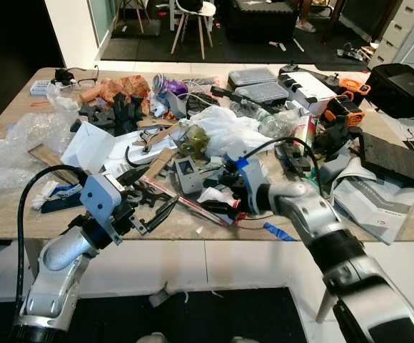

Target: Picking trash to rubbish bin

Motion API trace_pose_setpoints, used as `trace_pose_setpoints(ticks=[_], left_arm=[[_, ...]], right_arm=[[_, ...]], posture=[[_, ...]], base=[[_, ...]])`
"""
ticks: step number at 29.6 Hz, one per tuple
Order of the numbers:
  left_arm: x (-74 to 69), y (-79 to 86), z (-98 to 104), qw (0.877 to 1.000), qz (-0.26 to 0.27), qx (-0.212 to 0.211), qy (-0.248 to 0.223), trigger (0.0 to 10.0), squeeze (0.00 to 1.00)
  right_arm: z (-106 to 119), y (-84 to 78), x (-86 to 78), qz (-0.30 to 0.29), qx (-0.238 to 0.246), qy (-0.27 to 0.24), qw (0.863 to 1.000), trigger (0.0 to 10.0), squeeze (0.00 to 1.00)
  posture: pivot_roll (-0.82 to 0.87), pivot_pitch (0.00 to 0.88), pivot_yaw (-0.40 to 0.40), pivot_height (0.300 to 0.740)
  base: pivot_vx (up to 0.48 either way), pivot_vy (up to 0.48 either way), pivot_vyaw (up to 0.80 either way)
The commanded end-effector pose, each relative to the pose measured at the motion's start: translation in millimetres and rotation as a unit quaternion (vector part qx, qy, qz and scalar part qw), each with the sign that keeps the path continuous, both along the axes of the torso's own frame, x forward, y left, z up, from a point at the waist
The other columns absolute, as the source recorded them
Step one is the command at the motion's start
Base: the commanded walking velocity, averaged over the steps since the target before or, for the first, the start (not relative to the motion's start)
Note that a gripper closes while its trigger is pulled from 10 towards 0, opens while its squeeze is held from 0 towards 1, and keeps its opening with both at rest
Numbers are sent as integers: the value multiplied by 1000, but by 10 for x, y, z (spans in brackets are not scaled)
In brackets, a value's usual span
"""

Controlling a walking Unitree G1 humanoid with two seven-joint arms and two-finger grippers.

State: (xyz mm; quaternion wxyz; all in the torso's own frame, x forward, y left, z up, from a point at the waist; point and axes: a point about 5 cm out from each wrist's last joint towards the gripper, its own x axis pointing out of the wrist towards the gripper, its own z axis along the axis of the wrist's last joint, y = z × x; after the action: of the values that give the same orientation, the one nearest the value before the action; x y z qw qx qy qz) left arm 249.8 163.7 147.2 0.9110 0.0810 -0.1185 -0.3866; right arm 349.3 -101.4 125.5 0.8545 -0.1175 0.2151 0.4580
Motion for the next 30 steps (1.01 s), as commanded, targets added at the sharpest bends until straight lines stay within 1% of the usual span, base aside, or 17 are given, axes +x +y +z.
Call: trace_pose_setpoints(ticks=[1, 3, 7, 9, 10, 13, 14, 16, 18, 19, 21, 22, 30], left_arm=[[-21, 11, 8, 1000, -5, 8, 4, 10000, 0], [-29, -5, 50, 1000, -9, 8, 0, 10000, 0], [-47, -44, 73, 1000, -21, 9, 0, 10000, 0], [-61, -69, 18, 999, -30, 18, 10, 10000, 0], [-61, -69, 18, 999, -30, 18, 10, 10000, 0], [-112, -105, -107, 998, -39, 34, 32, 10000, 0], [-112, -105, -107, 998, -39, 34, 32, 10000, 0], [-155, -101, -200, 997, -44, 45, 51, 10000, 0], [-170, -95, -234, 996, -46, 51, 58, 10000, 0], [-177, -92, -256, 995, -46, 57, 63, 10000, 0], [-178, -92, -265, 995, -46, 61, 65, 10000, 0], [-180, -98, -274, 995, -47, 61, 67, 10000, 0], [-198, -99, -338, 994, -50, 68, 73, 10000, 0]], right_arm=[[-47, 23, 12, 6, -24, 0, 1000, 10000, 0], [-34, 77, 43, 25, -45, -11, 999, 10000, 0], [-65, 138, 40, 58, -86, -19, 994, 10000, 0], [-94, 152, 47, 59, -109, -16, 992, 10000, 0], [-94, 152, 47, 59, -109, -16, 992, 10000, 0], [-122, 142, 60, 60, -130, -8, 990, 10000, 0], [-122, 142, 60, 60, -130, -8, 990, 10000, 0], [-148, 140, 66, 63, -145, -5, 987, 10000, 0], [-159, 144, 67, 65, -150, -4, 987, 10000, 0], [-171, 147, 66, 69, -156, -3, 985, 7725, 0], [-179, 149, 65, 72, -159, -2, 985, 7725, 0], [-194, 151, 61, 75, -164, 0, 984, 0, 0], [-204, 128, 75, 63, -160, -1, 985, 0, 0]], posture=[[74, 0, -41, 740], [76, 0, -35, 740], [70, 0, -41, 740], [68, 0, -45, 740], [68, 0, -45, 740], [70, 0, -48, 740], [70, 0, -48, 740], [70, 0, -52, 740], [70, 0, -54, 740], [71, 0, -57, 740], [71, 0, -57, 740], [72, 0, -60, 740], [71, 0, -57, 740]], base=[[0, 0, 0], [0, 0, 0], [0, 0, 0], [0, 0, 0], [0, 0, 0], [0, 0, 0], [0, 0, 0], [0, 0, 0], [0, 0, 0], [0, 0, 0], [0, 0, 0], [0, 0, 0], [0, 0, 0]])
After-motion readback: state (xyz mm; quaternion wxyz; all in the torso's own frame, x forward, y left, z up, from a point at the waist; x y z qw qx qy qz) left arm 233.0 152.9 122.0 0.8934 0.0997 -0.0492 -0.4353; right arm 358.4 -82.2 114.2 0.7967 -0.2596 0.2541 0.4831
